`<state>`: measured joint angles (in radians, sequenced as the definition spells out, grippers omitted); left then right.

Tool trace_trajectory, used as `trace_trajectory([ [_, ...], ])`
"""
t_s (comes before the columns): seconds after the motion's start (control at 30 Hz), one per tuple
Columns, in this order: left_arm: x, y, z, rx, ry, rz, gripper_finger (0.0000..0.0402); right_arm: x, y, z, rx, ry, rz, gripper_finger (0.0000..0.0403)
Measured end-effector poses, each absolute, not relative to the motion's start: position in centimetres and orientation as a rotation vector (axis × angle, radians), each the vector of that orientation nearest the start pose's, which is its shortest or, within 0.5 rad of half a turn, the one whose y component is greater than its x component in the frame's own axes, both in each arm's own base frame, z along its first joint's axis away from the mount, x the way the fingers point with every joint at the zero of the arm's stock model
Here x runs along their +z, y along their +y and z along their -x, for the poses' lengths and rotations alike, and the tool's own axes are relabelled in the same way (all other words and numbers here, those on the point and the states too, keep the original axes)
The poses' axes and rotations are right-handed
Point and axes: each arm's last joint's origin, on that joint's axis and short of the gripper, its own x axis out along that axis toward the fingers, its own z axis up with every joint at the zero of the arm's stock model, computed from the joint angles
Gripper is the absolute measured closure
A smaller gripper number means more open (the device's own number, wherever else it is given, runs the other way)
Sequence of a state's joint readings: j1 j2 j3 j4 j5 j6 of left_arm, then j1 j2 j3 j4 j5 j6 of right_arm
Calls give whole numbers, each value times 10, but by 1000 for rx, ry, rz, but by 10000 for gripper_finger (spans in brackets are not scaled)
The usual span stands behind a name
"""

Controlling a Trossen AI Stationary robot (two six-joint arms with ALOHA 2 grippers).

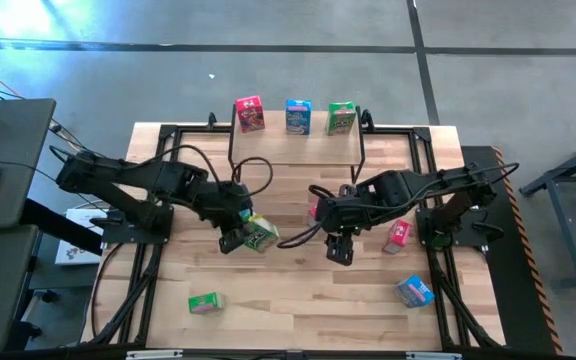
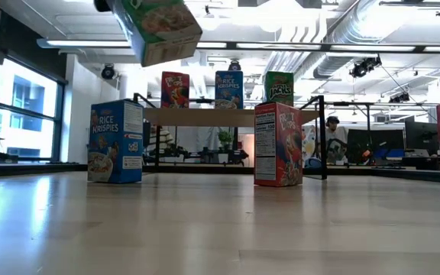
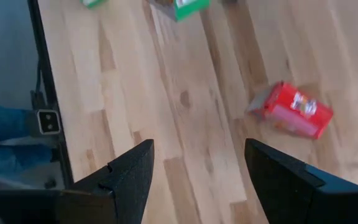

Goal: Stack cereal on shelf
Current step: Put the top green cereal box on the shelf aligned with the other green cereal box

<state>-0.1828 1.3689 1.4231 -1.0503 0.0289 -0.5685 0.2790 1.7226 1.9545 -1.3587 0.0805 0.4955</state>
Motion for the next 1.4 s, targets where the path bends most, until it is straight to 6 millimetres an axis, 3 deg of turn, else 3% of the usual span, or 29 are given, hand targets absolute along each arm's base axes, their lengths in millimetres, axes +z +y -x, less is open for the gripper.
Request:
trace_trajectory([
  [0.47,354,-21,-260,17,1003,187,275,402,82,-333,-93,910,-222,159],
  [0.9,355,-7,-262,-35,983,3,275,418,53,-355,-58,682,-90,159],
  [1.4,395,5,-265,-8,807,-144,275,426,33,-363,-76,579,-35,159],
])
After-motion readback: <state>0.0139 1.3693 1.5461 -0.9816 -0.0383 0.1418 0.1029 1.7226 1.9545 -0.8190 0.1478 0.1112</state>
